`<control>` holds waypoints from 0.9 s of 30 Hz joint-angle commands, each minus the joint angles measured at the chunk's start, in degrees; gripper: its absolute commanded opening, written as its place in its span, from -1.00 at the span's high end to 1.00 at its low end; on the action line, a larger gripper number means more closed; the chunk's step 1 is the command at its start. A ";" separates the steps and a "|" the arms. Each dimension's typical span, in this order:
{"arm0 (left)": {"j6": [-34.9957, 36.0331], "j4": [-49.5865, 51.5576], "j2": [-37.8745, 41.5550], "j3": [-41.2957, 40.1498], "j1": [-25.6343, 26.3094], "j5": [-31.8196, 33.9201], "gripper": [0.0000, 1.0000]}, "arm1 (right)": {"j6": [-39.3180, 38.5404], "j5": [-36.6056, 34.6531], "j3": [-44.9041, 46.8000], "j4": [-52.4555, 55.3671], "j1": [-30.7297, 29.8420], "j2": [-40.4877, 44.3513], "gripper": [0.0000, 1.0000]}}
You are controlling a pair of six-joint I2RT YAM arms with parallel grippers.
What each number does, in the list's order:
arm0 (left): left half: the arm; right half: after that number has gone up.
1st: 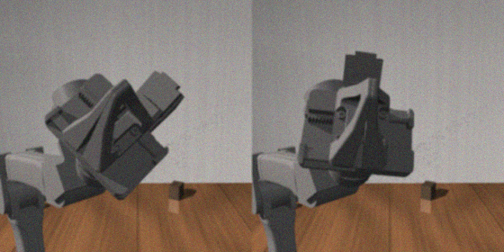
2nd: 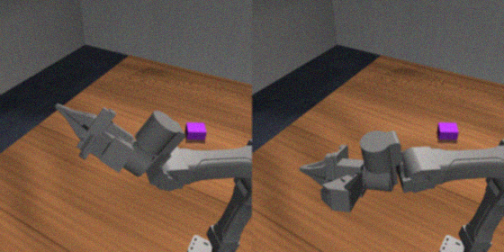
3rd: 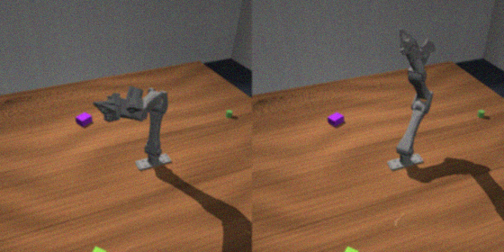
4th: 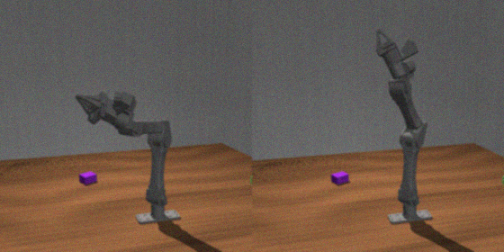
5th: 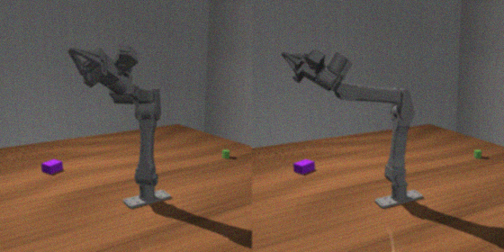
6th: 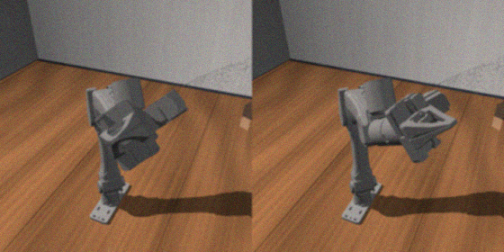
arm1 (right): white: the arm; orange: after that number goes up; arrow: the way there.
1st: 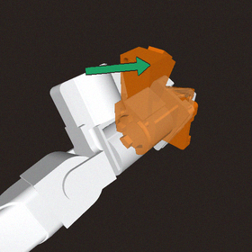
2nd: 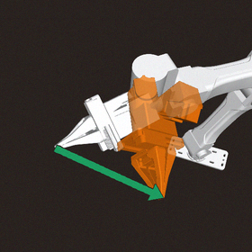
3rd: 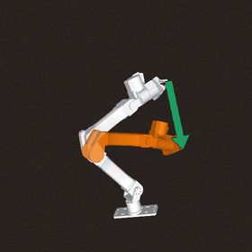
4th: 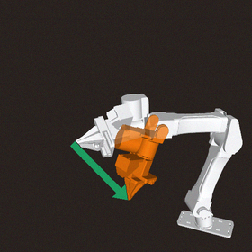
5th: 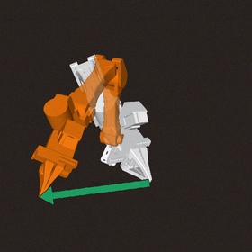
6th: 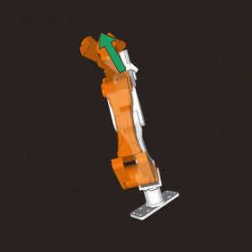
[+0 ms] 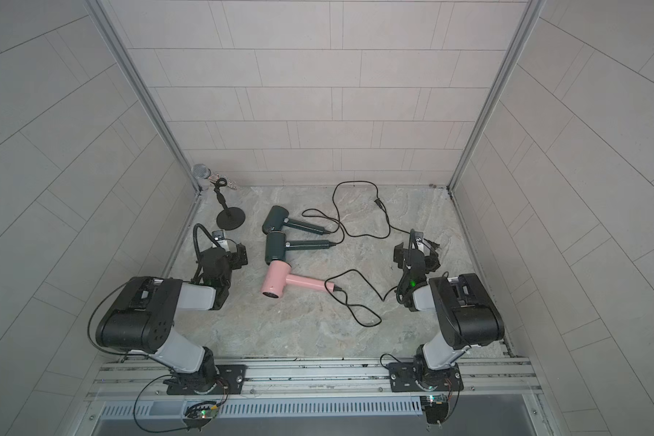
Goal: Wrap the cord around the hair dryer
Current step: Pick up the hair dryer from the center of the board.
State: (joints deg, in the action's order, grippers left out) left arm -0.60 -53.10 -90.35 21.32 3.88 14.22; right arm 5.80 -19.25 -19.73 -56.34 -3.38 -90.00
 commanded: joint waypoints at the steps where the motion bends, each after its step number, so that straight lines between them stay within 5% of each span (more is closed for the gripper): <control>1: -0.12 -0.33 -0.45 1.08 -0.19 0.45 -1.00 | -0.53 -0.09 -0.57 -0.61 -0.17 -0.44 -0.98; 27: 0.07 1.67 0.59 1.98 -1.03 -2.05 -1.00 | -0.73 0.84 -1.38 4.30 0.21 3.65 -0.99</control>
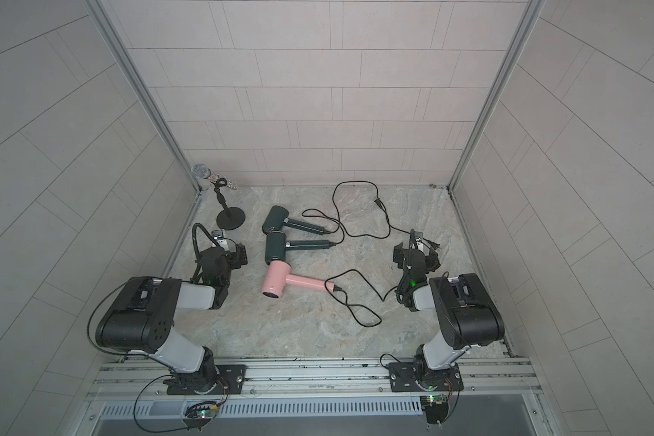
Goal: Wrap the cord around the hair dryer
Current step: Pick up the hair dryer from the center of the board.
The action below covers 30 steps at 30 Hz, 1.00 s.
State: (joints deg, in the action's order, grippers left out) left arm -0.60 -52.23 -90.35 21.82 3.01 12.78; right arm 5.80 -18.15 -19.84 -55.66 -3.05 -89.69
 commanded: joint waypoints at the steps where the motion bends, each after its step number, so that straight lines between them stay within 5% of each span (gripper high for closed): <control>1: 0.68 5.57 3.25 3.06 0.47 0.03 -1.00 | -0.46 -1.10 -3.13 10.66 -0.20 7.31 -0.99; 6: 2.11 31.00 15.23 13.12 5.44 8.64 -1.00 | 2.62 -1.93 -16.53 41.02 -0.22 16.73 -0.99; 12: -3.32 68.79 19.25 30.29 16.55 18.02 -1.00 | 10.43 2.71 -35.72 79.28 -1.34 12.78 -0.99; 19: -9.68 104.00 16.58 43.52 27.01 8.14 -1.00 | 14.63 8.38 -40.91 95.86 -6.29 15.23 -0.99; 25: -11.49 113.08 16.11 43.17 28.85 -5.29 -1.00 | 15.78 16.45 -43.62 110.14 -6.79 14.13 -0.99; 30: -11.99 110.18 10.53 42.14 29.16 -7.77 -1.00 | 16.96 20.01 -42.40 112.12 -8.66 13.96 -0.99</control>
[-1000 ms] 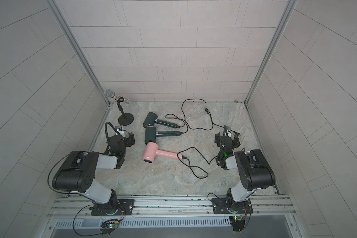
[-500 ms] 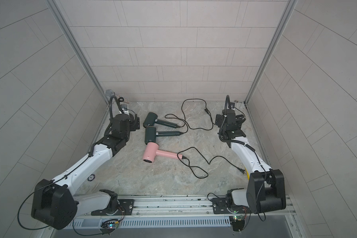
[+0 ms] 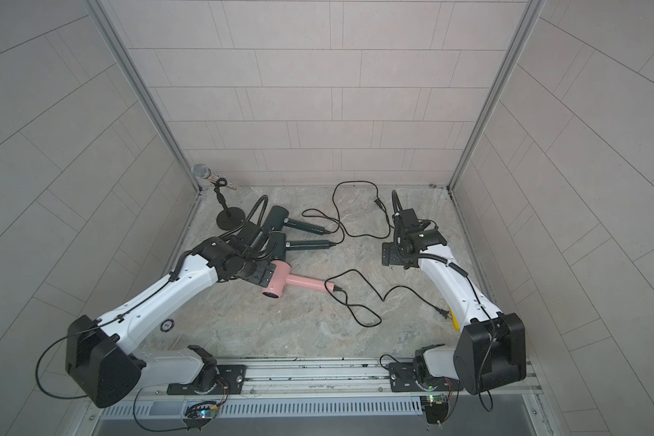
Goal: Wrap the cord around the hair dryer
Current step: Pick up the hair dryer from the center of the board.
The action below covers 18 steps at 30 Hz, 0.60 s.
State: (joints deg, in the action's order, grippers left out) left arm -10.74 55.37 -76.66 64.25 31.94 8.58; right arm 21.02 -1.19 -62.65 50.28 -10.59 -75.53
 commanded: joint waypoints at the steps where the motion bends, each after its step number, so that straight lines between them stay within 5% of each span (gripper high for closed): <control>1: -1.75 2.44 -5.38 0.30 0.22 -4.33 -1.00 | 1.55 2.74 0.58 6.56 -1.42 -0.23 -0.99; 18: -0.60 -3.16 -18.96 2.19 0.22 -10.08 -1.00 | -2.13 6.07 5.23 4.41 -3.79 1.16 -0.99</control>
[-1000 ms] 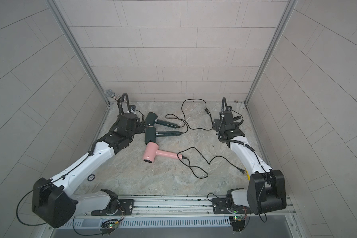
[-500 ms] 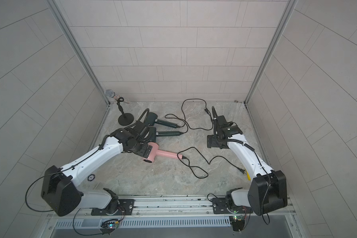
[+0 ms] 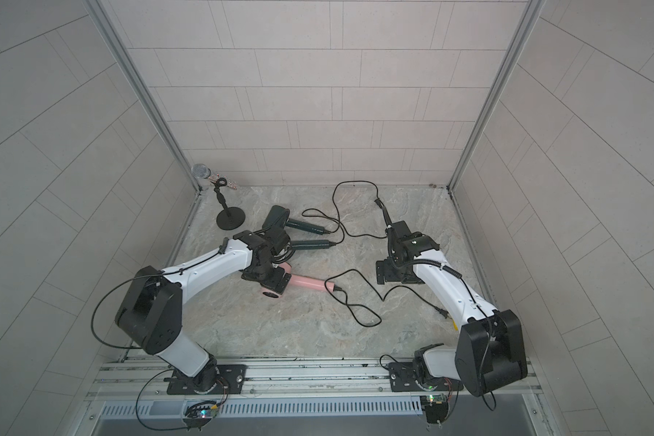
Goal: Wrap the cord around the hair dryer
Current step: Pick up the hair dryer from the center of the board.
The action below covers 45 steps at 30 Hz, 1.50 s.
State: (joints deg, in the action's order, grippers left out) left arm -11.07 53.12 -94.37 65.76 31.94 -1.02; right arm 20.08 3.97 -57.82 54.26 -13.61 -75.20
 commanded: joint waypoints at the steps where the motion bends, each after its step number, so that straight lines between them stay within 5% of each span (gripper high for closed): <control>1: -0.31 -1.17 -1.75 0.77 0.20 -0.54 -1.00 | -1.35 0.87 0.72 -0.05 -1.02 1.25 -0.99; 9: -0.36 -2.43 -6.44 1.26 0.18 0.68 -0.99 | -2.71 -0.51 2.24 -2.17 -1.69 5.04 -0.99; 20: -1.67 -4.30 -9.34 0.26 0.05 2.40 -0.62 | -3.55 -1.06 2.95 -3.62 -3.42 7.04 -0.99; 25: -1.68 -4.24 -10.32 0.39 0.05 2.85 -0.20 | -3.71 -1.06 3.29 -3.82 -4.82 7.08 -0.99; 32: 3.08 8.41 -2.92 7.52 -0.74 9.12 0.35 | -5.82 4.58 2.71 -7.42 -7.32 7.09 -0.87; 38: 8.61 16.33 3.75 15.01 -10.76 14.38 0.99 | -10.95 9.39 5.28 -18.57 -8.79 9.09 -0.82; 45: 12.50 19.41 8.66 21.18 -11.79 14.50 1.00 | -16.46 18.37 8.59 -31.84 -13.02 10.94 -0.76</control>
State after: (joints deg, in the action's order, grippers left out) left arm -1.39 68.25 -86.91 84.86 19.53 12.60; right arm 7.84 17.96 -50.19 30.30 -24.60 -65.84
